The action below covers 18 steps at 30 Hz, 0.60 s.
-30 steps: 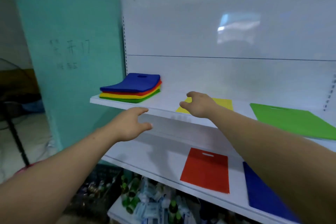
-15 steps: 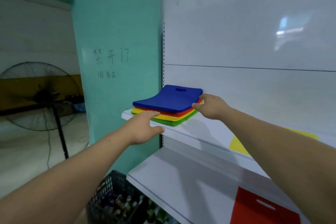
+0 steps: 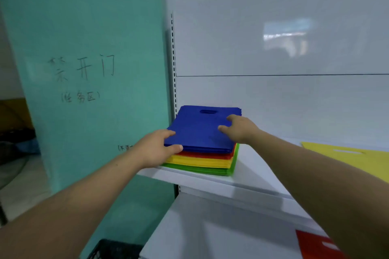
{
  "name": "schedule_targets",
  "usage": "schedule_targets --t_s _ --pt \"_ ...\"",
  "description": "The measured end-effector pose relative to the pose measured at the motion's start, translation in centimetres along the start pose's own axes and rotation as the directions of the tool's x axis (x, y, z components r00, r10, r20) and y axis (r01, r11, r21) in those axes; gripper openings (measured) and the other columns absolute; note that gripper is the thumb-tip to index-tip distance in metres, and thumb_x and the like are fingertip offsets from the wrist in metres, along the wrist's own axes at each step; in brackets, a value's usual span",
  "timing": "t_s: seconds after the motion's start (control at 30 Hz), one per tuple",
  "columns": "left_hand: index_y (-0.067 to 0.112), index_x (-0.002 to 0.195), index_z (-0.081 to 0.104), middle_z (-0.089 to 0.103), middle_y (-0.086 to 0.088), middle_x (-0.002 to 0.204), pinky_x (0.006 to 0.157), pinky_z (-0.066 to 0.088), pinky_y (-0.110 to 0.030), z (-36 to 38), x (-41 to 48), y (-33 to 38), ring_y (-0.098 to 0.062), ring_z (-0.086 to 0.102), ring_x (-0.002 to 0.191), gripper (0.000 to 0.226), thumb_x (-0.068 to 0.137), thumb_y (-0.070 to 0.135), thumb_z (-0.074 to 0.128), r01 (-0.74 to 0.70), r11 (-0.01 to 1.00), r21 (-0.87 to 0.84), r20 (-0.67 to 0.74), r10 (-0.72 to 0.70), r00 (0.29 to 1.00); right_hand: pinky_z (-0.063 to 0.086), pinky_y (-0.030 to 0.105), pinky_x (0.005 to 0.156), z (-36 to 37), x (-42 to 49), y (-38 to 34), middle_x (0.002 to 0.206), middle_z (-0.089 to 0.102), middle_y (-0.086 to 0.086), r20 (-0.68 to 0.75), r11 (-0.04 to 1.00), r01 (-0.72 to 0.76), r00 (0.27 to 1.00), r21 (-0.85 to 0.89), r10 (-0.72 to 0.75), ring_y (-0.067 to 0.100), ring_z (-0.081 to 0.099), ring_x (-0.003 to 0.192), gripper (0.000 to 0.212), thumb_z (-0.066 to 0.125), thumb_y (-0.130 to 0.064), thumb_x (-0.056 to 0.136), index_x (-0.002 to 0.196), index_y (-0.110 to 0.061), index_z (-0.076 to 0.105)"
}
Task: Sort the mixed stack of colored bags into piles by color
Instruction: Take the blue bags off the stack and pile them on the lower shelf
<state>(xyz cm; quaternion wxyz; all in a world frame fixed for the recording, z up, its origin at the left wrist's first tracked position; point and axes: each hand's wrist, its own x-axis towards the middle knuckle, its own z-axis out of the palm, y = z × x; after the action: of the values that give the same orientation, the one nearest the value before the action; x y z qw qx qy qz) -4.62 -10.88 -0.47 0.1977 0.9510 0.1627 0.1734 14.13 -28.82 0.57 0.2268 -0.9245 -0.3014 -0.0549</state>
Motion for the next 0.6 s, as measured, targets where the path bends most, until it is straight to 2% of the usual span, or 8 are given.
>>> schedule_targets --t_s 0.1,0.2,0.37,0.5,0.6 --pt "0.021 0.139 0.045 0.04 0.0 0.148 0.109 0.03 -0.03 -0.2 3.4 -2.0 -0.017 0.038 0.134 0.06 0.088 0.05 0.057 -0.017 1.0 0.018 0.026 0.017 1.0 0.038 0.036 0.102 1.1 1.7 0.1 0.147 0.041 0.009 -0.034 0.997 -0.072 0.997 0.002 0.072 0.028 0.043 0.13 0.066 0.047 -0.049 0.096 0.146 -0.01 0.032" --pt "0.021 0.137 0.048 0.042 -0.001 0.146 0.107 0.031 -0.031 0.0 6.5 -3.5 -0.019 0.04 0.133 0.057 0.088 0.05 0.056 0.003 0.999 -0.037 0.041 -0.002 0.999 0.043 0.038 0.098 2.0 3.4 0.7 0.142 0.043 0.012 -0.056 0.99 -0.141 0.988 -0.001 0.141 0.03 0.048 0.123 0.065 0.05 -0.048 0.094 0.143 -0.009 0.035" --pt "0.018 0.137 0.048 0.044 -0.003 0.145 0.104 0.033 -0.028 1.2 10.5 -4.9 -0.021 0.043 0.131 0.054 0.089 0.041 0.06 0.028 0.998 -0.06 0.036 -0.026 0.999 0.046 0.038 0.089 3.1 6.4 1.8 0.134 0.044 0.015 -0.067 0.968 -0.251 0.966 0.01 0.251 0.032 0.051 0.114 0.069 0.051 -0.054 0.091 0.139 -0.008 0.036" --pt "0.019 0.143 0.04 0.038 -0.003 0.149 0.106 0.029 -0.027 1.8 12.5 -5.1 -0.02 0.04 0.133 0.067 0.086 0.044 0.064 0.081 0.996 -0.025 0.217 -0.074 0.973 0.046 0.036 0.083 3.6 8.1 2.6 0.131 0.045 0.013 -0.047 0.948 -0.307 0.949 0.08 0.311 0.03 0.051 0.111 0.077 0.057 -0.059 0.085 0.138 -0.009 0.034" --pt "0.021 0.142 0.042 0.038 -0.001 0.149 0.107 0.027 -0.027 1.6 13.5 -5.0 -0.019 0.039 0.134 0.067 0.085 0.054 0.059 0.086 0.994 0.073 0.307 -0.104 0.946 0.045 0.034 0.08 3.7 8.7 3.2 0.13 0.046 0.012 -0.065 0.938 -0.307 0.945 0.162 0.321 0.029 0.052 0.108 0.073 0.067 -0.049 0.083 0.137 -0.012 0.034"
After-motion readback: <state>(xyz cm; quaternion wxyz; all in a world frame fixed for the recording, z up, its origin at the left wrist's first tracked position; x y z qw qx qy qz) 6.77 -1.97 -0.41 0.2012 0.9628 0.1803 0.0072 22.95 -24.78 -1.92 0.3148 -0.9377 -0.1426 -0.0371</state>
